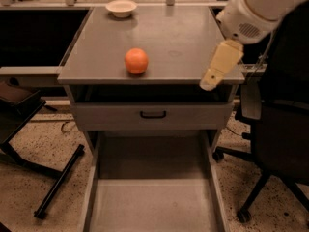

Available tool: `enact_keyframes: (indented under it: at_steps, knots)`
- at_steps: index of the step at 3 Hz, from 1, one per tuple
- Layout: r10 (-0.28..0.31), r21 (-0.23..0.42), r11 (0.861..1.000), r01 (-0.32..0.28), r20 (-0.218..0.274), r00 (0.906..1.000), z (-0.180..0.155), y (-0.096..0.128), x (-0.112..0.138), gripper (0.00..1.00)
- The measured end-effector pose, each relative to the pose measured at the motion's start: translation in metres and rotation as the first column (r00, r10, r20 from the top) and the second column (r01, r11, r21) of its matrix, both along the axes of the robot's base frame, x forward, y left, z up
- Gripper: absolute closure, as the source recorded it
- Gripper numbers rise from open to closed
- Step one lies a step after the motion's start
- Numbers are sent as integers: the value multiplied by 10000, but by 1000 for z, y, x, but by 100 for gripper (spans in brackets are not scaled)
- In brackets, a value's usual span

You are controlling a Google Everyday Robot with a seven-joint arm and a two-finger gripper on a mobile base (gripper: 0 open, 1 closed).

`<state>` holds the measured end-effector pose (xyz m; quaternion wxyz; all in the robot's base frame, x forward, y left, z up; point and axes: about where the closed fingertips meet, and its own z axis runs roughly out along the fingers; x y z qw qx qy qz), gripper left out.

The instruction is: Place orange into middle drawer

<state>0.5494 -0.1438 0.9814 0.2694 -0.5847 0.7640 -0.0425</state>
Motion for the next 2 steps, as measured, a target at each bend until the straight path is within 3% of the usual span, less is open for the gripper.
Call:
enact_keyframes:
  at_steps: [1, 2]
  knots:
    - [65, 544, 9985, -62, -58, 10000, -18, 40, 62, 0]
    - [66, 544, 9985, -62, -58, 10000, -18, 40, 62, 0]
